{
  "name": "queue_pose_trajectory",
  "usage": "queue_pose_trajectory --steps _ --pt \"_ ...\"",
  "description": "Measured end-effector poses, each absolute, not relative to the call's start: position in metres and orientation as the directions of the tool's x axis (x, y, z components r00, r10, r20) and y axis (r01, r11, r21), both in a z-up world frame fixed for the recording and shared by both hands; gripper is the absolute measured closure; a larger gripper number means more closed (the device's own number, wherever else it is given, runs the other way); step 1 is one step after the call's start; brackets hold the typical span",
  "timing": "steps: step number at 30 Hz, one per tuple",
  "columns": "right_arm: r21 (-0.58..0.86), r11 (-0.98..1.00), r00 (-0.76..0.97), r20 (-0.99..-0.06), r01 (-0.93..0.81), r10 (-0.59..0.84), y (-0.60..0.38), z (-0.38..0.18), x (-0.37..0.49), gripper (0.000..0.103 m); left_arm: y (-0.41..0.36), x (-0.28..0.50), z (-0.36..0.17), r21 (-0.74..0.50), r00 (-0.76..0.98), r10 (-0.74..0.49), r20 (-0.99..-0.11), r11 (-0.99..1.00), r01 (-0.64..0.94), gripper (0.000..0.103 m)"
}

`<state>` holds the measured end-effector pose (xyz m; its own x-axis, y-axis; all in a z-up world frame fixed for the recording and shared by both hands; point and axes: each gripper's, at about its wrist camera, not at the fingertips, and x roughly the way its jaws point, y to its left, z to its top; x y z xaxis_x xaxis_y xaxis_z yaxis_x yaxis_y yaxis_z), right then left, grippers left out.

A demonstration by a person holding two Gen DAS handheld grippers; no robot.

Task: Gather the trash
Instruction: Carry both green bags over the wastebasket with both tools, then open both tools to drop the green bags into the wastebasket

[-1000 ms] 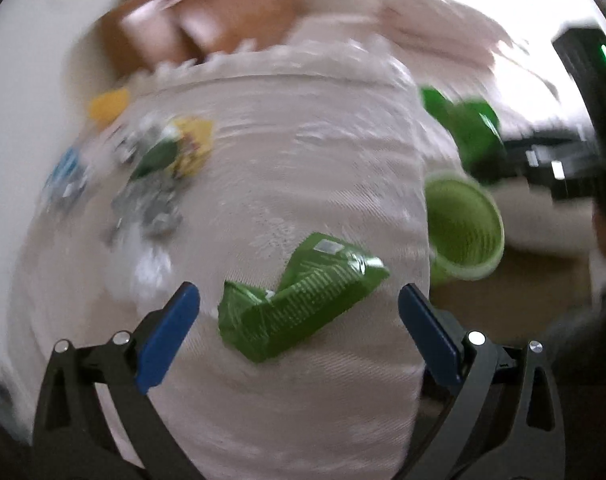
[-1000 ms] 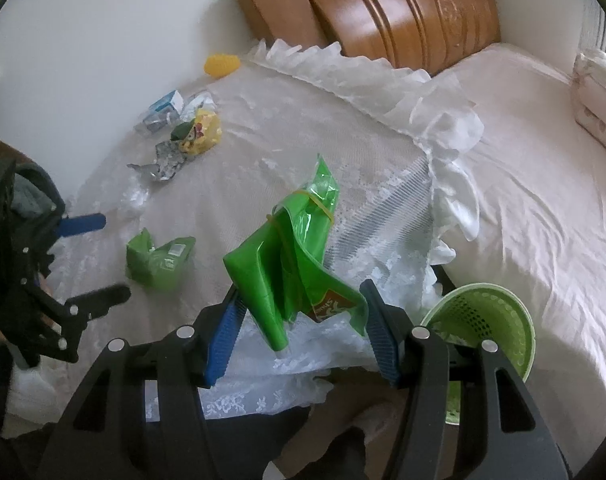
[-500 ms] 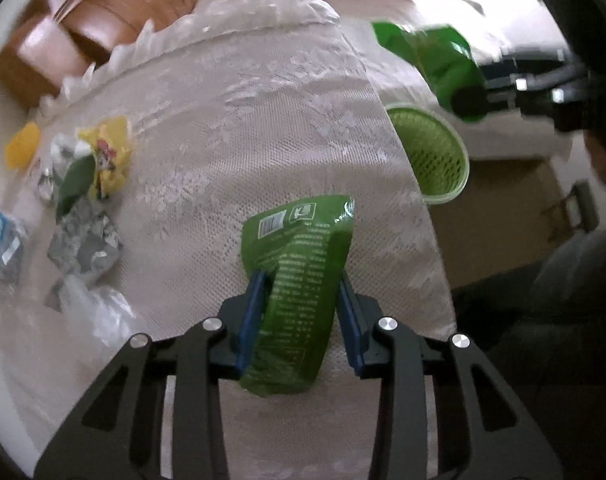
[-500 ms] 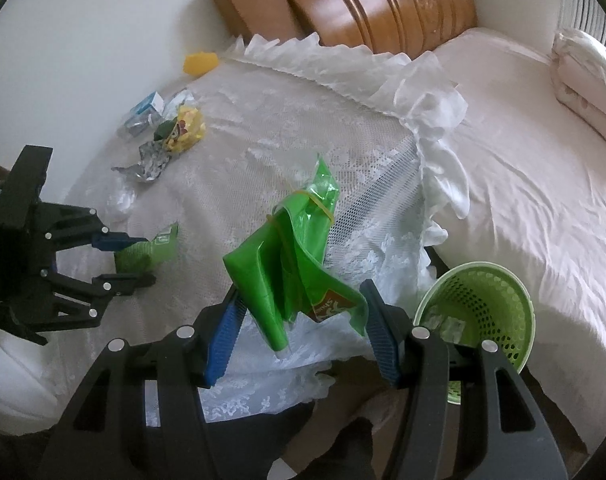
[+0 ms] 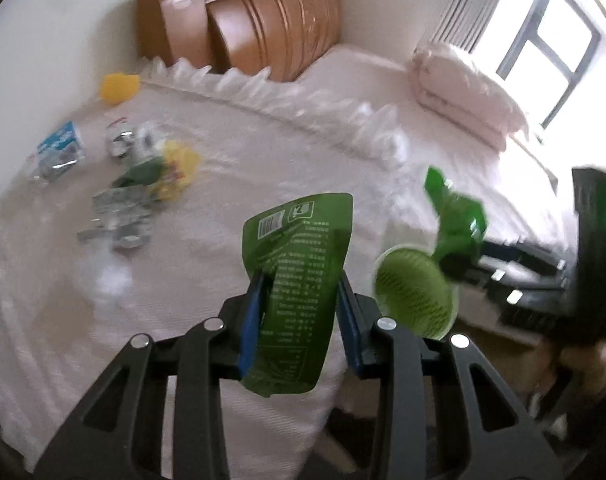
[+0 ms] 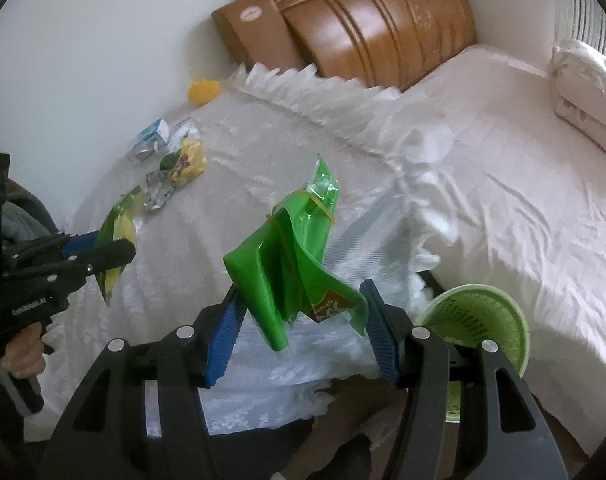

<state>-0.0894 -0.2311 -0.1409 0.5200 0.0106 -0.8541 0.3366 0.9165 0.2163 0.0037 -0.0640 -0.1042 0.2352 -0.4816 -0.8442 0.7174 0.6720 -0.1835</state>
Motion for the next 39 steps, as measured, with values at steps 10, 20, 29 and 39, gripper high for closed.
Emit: queue_pose_trajectory --steps 10,20,29,39 --pt "0.140 0.842 0.474 -0.868 0.521 -0.149 -0.311 -0.132 -0.187 0.044 -0.192 -0.076 -0.111 -0.227 0.098 -0.522 -0.847 0.523 0.822 0.069" --pt "0.126 0.720 0.405 -0.885 0.682 -0.229 -0.383 -0.146 -0.277 0.044 -0.326 -0.134 -0.198 -0.263 -0.107 -0.387 -0.916 0.377 0.888 0.068" --pt "0.151 0.684 0.396 -0.892 0.714 -0.217 -0.416 -0.163 -0.298 0.044 -0.371 -0.146 -0.238 -0.207 -0.086 -0.310 -0.947 0.383 0.900 0.033" --pt "0.163 0.703 0.384 -0.908 0.692 -0.167 -0.424 -0.190 -0.272 0.044 -0.338 -0.123 -0.189 -0.173 0.025 -0.400 -0.916 0.452 0.875 0.012"
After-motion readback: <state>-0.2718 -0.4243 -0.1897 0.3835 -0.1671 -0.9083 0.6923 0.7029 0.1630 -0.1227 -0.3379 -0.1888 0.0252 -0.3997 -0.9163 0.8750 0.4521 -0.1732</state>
